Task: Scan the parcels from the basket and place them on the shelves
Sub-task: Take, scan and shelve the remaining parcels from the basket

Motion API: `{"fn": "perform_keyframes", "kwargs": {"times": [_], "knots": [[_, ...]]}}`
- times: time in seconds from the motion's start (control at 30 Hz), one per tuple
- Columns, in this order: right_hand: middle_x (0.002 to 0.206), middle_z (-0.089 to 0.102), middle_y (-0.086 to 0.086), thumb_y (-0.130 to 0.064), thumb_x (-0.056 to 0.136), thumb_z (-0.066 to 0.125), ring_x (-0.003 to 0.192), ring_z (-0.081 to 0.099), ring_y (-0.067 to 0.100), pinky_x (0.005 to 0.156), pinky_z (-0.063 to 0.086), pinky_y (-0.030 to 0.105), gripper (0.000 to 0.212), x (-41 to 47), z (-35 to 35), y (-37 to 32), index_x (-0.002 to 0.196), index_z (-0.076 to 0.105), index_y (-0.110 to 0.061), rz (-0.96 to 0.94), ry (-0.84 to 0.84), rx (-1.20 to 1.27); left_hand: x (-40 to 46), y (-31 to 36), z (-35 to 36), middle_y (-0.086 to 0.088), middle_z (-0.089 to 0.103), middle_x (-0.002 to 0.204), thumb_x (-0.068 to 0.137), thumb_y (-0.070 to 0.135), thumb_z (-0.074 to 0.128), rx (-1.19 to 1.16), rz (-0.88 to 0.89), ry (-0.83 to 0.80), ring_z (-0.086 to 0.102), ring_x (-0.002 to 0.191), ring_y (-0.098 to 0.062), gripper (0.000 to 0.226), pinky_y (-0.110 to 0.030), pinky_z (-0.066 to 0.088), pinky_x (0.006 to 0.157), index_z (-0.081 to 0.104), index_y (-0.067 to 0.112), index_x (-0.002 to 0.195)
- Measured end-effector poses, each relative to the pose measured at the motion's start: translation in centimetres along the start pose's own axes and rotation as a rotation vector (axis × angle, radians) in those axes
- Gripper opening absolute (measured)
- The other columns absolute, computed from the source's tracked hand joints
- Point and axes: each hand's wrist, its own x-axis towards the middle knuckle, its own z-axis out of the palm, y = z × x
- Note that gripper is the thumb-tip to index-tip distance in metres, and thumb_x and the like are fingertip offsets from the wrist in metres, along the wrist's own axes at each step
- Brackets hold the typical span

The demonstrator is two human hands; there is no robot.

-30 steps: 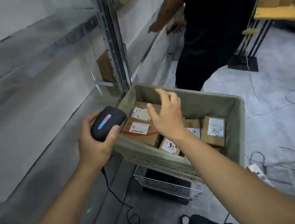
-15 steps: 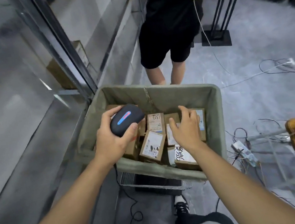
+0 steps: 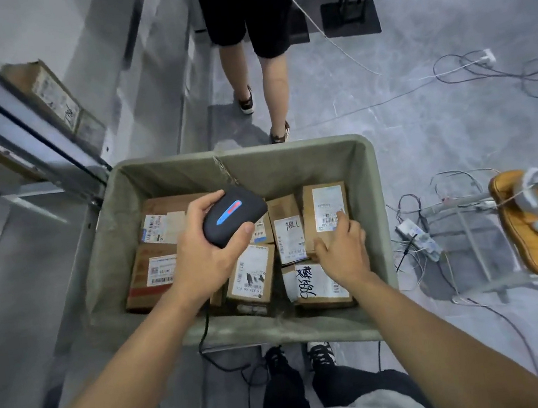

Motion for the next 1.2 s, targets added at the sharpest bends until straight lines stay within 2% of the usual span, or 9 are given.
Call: {"fn": "perform_keyframes", "kwargs": {"times": [0.1,0.23,0.43,0.53,0.73,0.87,0.97,1.07,1.2], "knots": [[0.146,0.035,0.017,-0.037,0.096,0.063,0.134,0.032,0.033,0.109,0.036,0.043,0.079,1.3,1.1,0.8,0.155,0.019,-0.008,0.073,-0.041,-0.036,1.6,-1.5,1.2,0.041,0.058,0.115,0.078,0.045,0.080,-0.024,-0.036,-0.069,0.062,0.107,0.005,0.062,-0.009,0.045,0.085,0.051,0.032,0.131],[0.148,0.032,0.019,-0.040,0.094,0.066,0.136,0.030,0.036,0.111,0.033,0.045,0.085,3.2,2.3,1.4,0.155,0.018,-0.005,0.140,-0.061,-0.087,3.0,-3.6,2.8,0.045,0.058,0.112,0.079,0.037,0.081,-0.036,-0.085,-0.152,0.062,0.105,0.010,0.062,-0.008,0.046,0.084,0.051,0.028,0.132],[0.151,0.028,0.023,-0.057,0.083,0.073,0.137,0.029,0.042,0.114,0.031,0.051,0.102,5.1,4.9,1.3,0.151,0.020,-0.003,0.240,-0.060,-0.166,4.5,-5.4,4.0,0.025,0.063,0.121,0.078,0.040,0.081,-0.035,-0.137,-0.212,0.064,0.107,0.008,0.056,-0.008,0.046,0.082,0.052,0.043,0.125],[0.158,0.019,0.025,-0.072,0.077,0.070,0.140,0.027,0.043,0.115,0.028,0.051,0.116,5.3,6.0,0.9,0.154,0.016,-0.004,0.309,-0.043,-0.216,4.9,-6.1,4.1,0.017,0.065,0.126,0.078,0.040,0.082,-0.053,-0.159,-0.223,0.065,0.111,0.001,0.057,-0.013,0.049,0.087,0.052,0.039,0.127],[0.157,0.019,0.030,-0.073,0.073,0.072,0.138,0.031,0.045,0.113,0.030,0.053,0.121,5.6,7.1,0.2,0.155,0.012,-0.007,0.380,-0.050,-0.258,5.8,-6.8,3.7,0.018,0.066,0.123,0.073,0.055,0.078,-0.024,-0.187,-0.221,0.066,0.108,0.001,0.056,-0.014,0.050,0.086,0.052,0.048,0.122],[0.151,0.027,0.025,-0.072,0.073,0.071,0.134,0.035,0.044,0.111,0.031,0.053,0.113,5.1,6.4,-0.2,0.151,0.017,-0.010,0.333,-0.027,-0.261,6.1,-6.9,3.3,0.030,0.067,0.113,0.078,0.040,0.085,-0.019,-0.199,-0.210,0.066,0.103,0.003,0.055,-0.012,0.050,0.080,0.052,0.050,0.120],[0.147,0.029,0.022,-0.071,0.073,0.070,0.131,0.036,0.041,0.110,0.030,0.051,0.111,4.3,5.9,-0.5,0.151,0.019,-0.010,0.260,-0.027,-0.270,6.1,-6.5,3.0,0.029,0.065,0.111,0.082,0.025,0.087,-0.014,-0.204,-0.204,0.064,0.101,0.010,0.055,-0.006,0.046,0.078,0.053,0.039,0.124],[0.150,0.025,0.021,-0.071,0.073,0.068,0.131,0.034,0.038,0.110,0.029,0.048,0.113,3.3,5.5,-0.8,0.153,0.016,-0.010,0.175,-0.029,-0.284,5.9,-5.8,2.4,0.025,0.062,0.116,0.079,0.034,0.086,-0.021,-0.195,-0.189,0.061,0.102,0.012,0.059,-0.004,0.044,0.079,0.053,0.031,0.128],[0.154,0.020,0.022,-0.071,0.074,0.069,0.135,0.029,0.038,0.112,0.026,0.048,0.114,2.4,4.8,-1.3,0.154,0.015,-0.010,0.107,-0.038,-0.290,5.5,-5.1,1.9,0.024,0.064,0.116,0.074,0.046,0.080,-0.011,-0.196,-0.169,0.063,0.103,0.010,0.063,-0.007,0.046,0.082,0.053,0.034,0.129]]}}
